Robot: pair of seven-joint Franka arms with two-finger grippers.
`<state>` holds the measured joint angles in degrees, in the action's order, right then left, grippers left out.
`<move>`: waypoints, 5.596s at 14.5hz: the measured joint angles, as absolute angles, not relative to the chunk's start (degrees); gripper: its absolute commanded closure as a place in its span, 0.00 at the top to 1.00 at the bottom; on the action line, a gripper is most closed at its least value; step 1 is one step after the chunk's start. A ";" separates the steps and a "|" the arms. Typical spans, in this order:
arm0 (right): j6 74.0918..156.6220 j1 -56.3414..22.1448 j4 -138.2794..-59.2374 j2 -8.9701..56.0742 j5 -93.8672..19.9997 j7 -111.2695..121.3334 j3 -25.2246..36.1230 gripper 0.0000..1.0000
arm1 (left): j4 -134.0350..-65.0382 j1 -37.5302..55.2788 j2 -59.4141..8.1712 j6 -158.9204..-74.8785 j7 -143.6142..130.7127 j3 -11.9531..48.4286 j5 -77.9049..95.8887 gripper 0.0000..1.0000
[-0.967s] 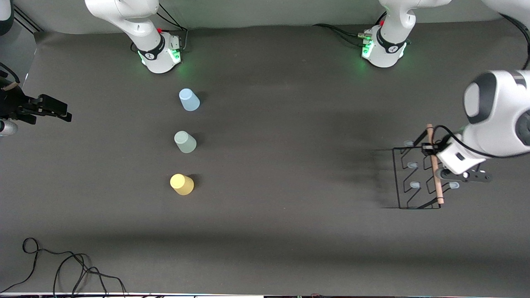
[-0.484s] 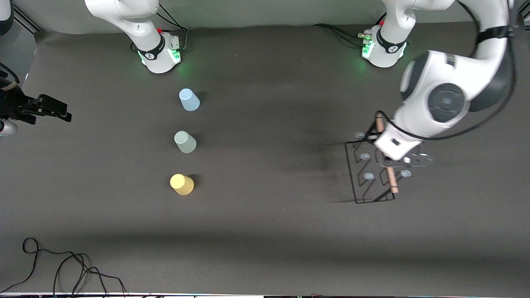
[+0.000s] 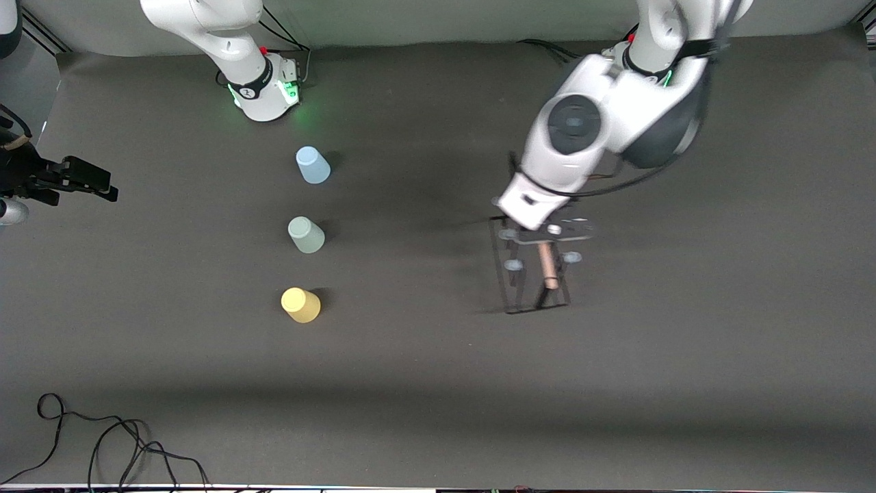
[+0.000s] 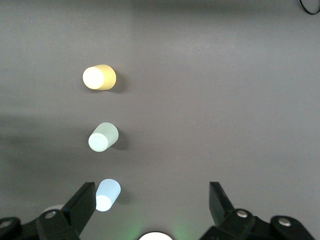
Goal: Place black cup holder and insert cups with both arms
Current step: 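Lift the black wire holder and carry it toward the cups, then lower the holder onto the table and open the left gripper, then retract the left gripper while the right gripper reaches the green cup, then close the right gripper around the pale green cup, then carry the green cup over the holder and lower it onto a peg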
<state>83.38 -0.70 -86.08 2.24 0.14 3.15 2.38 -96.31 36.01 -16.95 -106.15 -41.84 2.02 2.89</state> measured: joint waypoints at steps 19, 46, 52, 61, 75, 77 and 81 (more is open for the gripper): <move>83.31 -0.70 -86.08 2.37 0.14 3.15 2.38 1.00 | -83.56 49.91 -33.30 -115.51 -54.01 3.02 7.41 0.99; 130.50 -16.88 -131.24 -1.02 -0.83 -18.46 0.60 1.00 | -89.32 2.21 -4.27 -87.29 -13.62 1.34 -0.28 1.00; 139.58 -21.33 -135.18 6.15 -0.92 -23.99 0.59 1.00 | -89.41 -0.52 -3.49 -86.33 -2.37 1.38 -0.96 1.00; 141.09 -21.39 -136.52 9.81 -0.92 -24.08 2.14 1.00 | -89.38 0.83 -1.00 -87.78 1.71 -2.08 -0.98 1.00; 141.93 -21.43 -136.94 12.83 -0.92 -24.07 1.94 0.00 | -89.83 1.83 -1.01 -88.47 2.11 -2.58 -0.98 1.00; 141.82 -21.45 -136.42 12.51 -0.92 -24.06 1.77 0.00 | -89.83 1.84 -1.06 -88.50 2.11 -2.58 -0.98 1.00; 132.59 -21.70 -131.82 9.07 -1.15 -24.27 1.58 0.00 | -89.83 2.10 -1.42 -88.51 2.10 -2.53 -0.97 1.00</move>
<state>132.59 -21.70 -131.82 9.07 -1.15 -24.27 1.58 -89.83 2.10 -1.42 -88.51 2.10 -2.53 -0.97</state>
